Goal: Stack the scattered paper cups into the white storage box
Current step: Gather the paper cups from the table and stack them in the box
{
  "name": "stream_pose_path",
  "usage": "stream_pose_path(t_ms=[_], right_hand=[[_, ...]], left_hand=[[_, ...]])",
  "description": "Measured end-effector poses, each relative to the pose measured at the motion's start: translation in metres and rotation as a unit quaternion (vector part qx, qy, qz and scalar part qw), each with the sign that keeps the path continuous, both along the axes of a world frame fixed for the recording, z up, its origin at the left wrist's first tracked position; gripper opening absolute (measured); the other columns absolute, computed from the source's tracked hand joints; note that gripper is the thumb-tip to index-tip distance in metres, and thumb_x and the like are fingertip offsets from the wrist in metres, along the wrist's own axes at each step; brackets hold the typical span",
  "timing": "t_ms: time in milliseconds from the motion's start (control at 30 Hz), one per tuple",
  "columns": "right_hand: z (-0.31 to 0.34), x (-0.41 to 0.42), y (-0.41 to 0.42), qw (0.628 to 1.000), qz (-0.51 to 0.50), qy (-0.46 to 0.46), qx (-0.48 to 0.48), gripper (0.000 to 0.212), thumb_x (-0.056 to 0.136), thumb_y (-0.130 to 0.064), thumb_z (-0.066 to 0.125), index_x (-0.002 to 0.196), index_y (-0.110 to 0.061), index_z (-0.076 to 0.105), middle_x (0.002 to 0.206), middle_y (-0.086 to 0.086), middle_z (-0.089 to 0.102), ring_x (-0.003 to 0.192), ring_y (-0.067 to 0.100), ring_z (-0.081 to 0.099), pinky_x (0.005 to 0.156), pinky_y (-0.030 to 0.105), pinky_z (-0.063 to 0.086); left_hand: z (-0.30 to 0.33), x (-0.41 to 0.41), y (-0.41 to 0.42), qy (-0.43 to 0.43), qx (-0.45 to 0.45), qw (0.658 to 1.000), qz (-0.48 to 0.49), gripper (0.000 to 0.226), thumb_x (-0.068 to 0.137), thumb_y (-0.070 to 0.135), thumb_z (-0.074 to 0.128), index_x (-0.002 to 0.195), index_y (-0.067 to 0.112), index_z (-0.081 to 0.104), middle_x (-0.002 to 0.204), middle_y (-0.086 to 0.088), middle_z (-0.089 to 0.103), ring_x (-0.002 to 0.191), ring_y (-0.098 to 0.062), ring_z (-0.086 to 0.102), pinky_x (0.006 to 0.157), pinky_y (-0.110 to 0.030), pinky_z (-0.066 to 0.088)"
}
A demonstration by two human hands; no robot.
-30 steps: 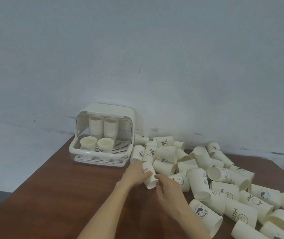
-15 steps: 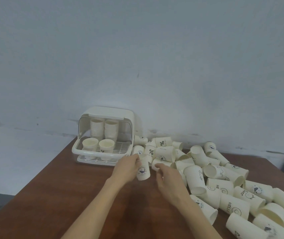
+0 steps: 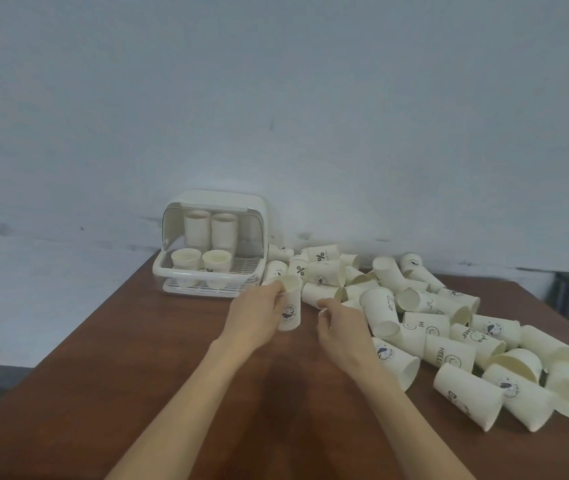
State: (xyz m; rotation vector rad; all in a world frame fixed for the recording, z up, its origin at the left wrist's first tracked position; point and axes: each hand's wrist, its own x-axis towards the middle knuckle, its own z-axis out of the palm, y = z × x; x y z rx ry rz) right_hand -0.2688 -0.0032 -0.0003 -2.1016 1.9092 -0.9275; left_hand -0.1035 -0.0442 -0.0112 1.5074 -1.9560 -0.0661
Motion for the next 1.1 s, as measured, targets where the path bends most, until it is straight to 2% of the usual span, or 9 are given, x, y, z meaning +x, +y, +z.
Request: stream_pose_path(t_ms=[133, 233, 600, 733, 800, 933, 1033, 1100], right_hand=[[0.0, -0.004, 0.008, 1.0, -0.004, -0.013, 0.006, 0.034, 0.092, -0.014, 0.045, 0.122, -0.017, 0.06, 0.099, 0.005, 0.07, 0.1, 0.026, 0.061, 0.083, 0.037, 0.048], [0.003, -0.008, 0.013, 1.0, -0.004, -0.01, 0.008, 0.035, 0.09, -0.011, 0.043, 0.121, -0.014, 0.06, 0.096, 0.008, 0.07, 0.099, 0.027, 0.06, 0.083, 0.038, 0.048], [0.01, -0.042, 0.028, 1.0, -0.029, -0.001, -0.009, 0.039, 0.092, -0.01, 0.043, 0.129, -0.015, 0.057, 0.113, 0.008, 0.067, 0.109, 0.025, 0.058, 0.091, 0.034, 0.045], [0.013, -0.069, 0.023, 0.998, -0.063, 0.0, -0.011, 0.039, 0.092, -0.013, 0.041, 0.127, -0.017, 0.058, 0.106, 0.008, 0.069, 0.101, 0.026, 0.061, 0.088, 0.036, 0.048], [0.015, -0.083, 0.018, 0.997, -0.075, -0.001, -0.016, 0.039, 0.091, -0.011, 0.04, 0.125, -0.017, 0.059, 0.096, 0.008, 0.071, 0.091, 0.026, 0.065, 0.083, 0.036, 0.049], [0.023, -0.113, -0.002, 0.994, -0.101, 0.008, -0.029, 0.038, 0.092, -0.01, 0.042, 0.125, -0.014, 0.059, 0.104, 0.009, 0.069, 0.102, 0.025, 0.061, 0.085, 0.033, 0.046], [0.031, -0.137, -0.031, 0.993, -0.115, 0.01, -0.03, 0.038, 0.092, -0.01, 0.042, 0.124, -0.013, 0.061, 0.092, 0.009, 0.07, 0.093, 0.026, 0.062, 0.081, 0.034, 0.048], [0.039, -0.152, -0.059, 0.991, -0.125, 0.017, -0.031, 0.036, 0.091, -0.009, 0.042, 0.121, -0.014, 0.062, 0.092, 0.009, 0.07, 0.088, 0.026, 0.062, 0.076, 0.033, 0.047]], left_hand=[[0.006, -0.001, 0.015, 0.001, 0.002, 1.0, 0.003, 0.017, 0.095, 0.031, 0.045, 0.097, 0.02, 0.058, 0.096, -0.003, 0.068, 0.093, -0.029, 0.059, 0.075, -0.043, 0.048], [0.008, 0.0, 0.025, 0.002, 0.007, 1.0, 0.006, 0.018, 0.096, 0.031, 0.043, 0.097, 0.022, 0.058, 0.095, -0.002, 0.068, 0.092, -0.028, 0.059, 0.075, -0.043, 0.049], [0.017, -0.015, 0.042, 0.003, 0.002, 1.0, -0.015, 0.02, 0.098, 0.032, 0.041, 0.099, 0.023, 0.058, 0.094, -0.002, 0.066, 0.09, -0.028, 0.059, 0.074, -0.041, 0.047], [0.023, -0.034, 0.039, 0.009, -0.002, 0.999, -0.045, 0.019, 0.098, 0.036, 0.04, 0.099, 0.027, 0.057, 0.088, 0.0, 0.067, 0.088, -0.027, 0.058, 0.073, -0.04, 0.048], [0.028, -0.046, 0.038, 0.01, -0.008, 0.998, -0.063, 0.019, 0.098, 0.035, 0.04, 0.098, 0.027, 0.057, 0.086, 0.004, 0.067, 0.088, -0.025, 0.058, 0.074, -0.041, 0.048], [0.037, -0.07, 0.03, 0.02, -0.024, 0.996, -0.088, 0.018, 0.099, 0.033, 0.042, 0.097, 0.025, 0.058, 0.085, 0.006, 0.067, 0.085, -0.021, 0.059, 0.073, -0.04, 0.048], [0.044, -0.085, 0.012, 0.03, -0.03, 0.994, -0.1, 0.016, 0.097, 0.032, 0.044, 0.094, 0.026, 0.058, 0.081, 0.006, 0.066, 0.082, -0.021, 0.059, 0.071, -0.04, 0.047], [0.052, -0.097, -0.005, 0.03, -0.035, 0.994, -0.102, 0.015, 0.097, 0.031, 0.044, 0.093, 0.026, 0.058, 0.08, 0.008, 0.065, 0.08, -0.021, 0.058, 0.069, -0.039, 0.046]])
